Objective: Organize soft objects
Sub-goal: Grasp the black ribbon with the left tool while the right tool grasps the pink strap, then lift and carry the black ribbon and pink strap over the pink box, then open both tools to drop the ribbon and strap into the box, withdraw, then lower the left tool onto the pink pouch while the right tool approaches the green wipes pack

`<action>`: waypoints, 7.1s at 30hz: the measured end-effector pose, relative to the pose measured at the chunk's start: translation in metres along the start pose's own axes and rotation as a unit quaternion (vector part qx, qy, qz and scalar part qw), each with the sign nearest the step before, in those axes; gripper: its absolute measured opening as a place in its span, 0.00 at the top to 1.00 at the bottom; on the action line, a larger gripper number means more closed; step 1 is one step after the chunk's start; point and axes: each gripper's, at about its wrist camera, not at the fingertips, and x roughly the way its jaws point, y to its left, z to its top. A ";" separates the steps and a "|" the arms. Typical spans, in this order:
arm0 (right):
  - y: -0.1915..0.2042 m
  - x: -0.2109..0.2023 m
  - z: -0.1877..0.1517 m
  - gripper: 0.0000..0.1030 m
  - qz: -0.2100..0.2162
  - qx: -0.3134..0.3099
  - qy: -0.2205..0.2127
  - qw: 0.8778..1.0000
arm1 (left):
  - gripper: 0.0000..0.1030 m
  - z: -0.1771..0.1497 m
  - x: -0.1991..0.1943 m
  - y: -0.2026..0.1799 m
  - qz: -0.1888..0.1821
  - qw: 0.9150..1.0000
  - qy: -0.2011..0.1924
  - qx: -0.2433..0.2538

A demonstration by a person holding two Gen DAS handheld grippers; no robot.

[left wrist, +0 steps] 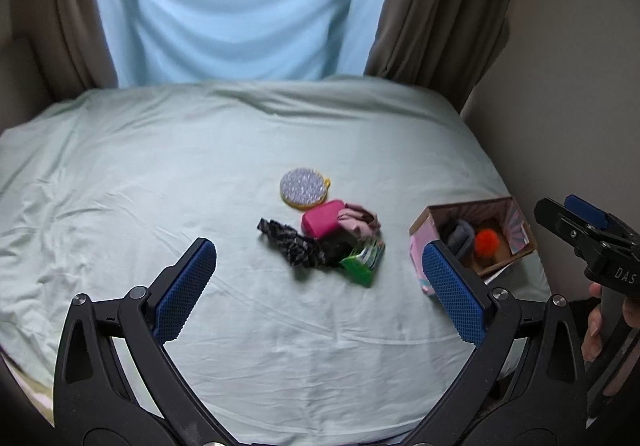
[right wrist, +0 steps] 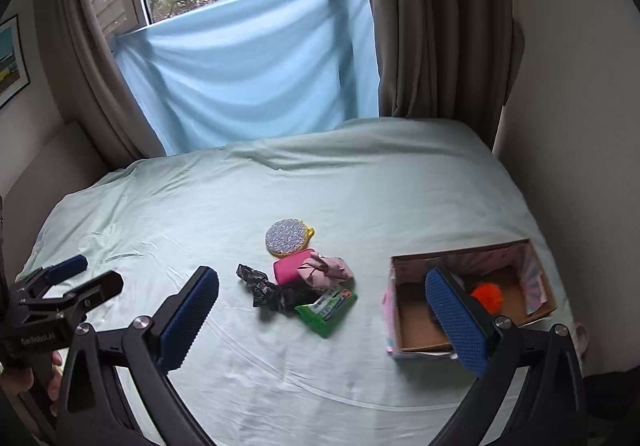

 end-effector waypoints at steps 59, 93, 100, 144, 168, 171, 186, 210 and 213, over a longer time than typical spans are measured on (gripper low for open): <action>-0.010 0.367 -0.088 0.70 -0.006 -0.086 0.108 0.990 | 0.63 -0.058 0.386 0.062 -0.021 0.992 0.119 -0.016; -0.033 0.106 0.024 0.72 0.050 -0.010 0.031 0.998 | 0.64 0.028 0.108 -0.013 0.005 0.998 0.044 -0.048; -0.090 0.059 0.027 0.72 0.033 -0.008 0.028 0.999 | 0.64 0.031 0.093 -0.102 -0.015 0.999 0.034 -0.038; -0.382 0.201 -0.032 0.71 0.008 0.104 0.218 0.970 | 0.55 -0.038 0.333 -0.383 -0.053 0.965 0.236 0.101; -0.358 0.160 -0.012 0.01 0.012 0.083 0.182 0.980 | 0.00 -0.021 0.257 -0.348 -0.041 0.979 0.185 0.074; -0.349 0.140 -0.003 0.01 0.012 0.074 0.169 0.983 | 0.00 -0.011 0.230 -0.341 -0.041 0.984 0.160 0.067; -0.234 0.019 0.038 0.01 0.028 -0.004 0.068 0.997 | 0.00 0.013 0.077 -0.253 0.004 0.999 0.036 0.025; -0.061 -0.059 0.007 0.01 0.035 -0.030 -0.034 0.998 | 0.00 -0.006 -0.052 -0.087 0.043 0.996 -0.077 -0.015; -0.050 -0.055 0.006 0.01 0.018 -0.025 -0.034 0.999 | 0.00 -0.003 -0.050 -0.074 0.031 0.997 -0.075 -0.013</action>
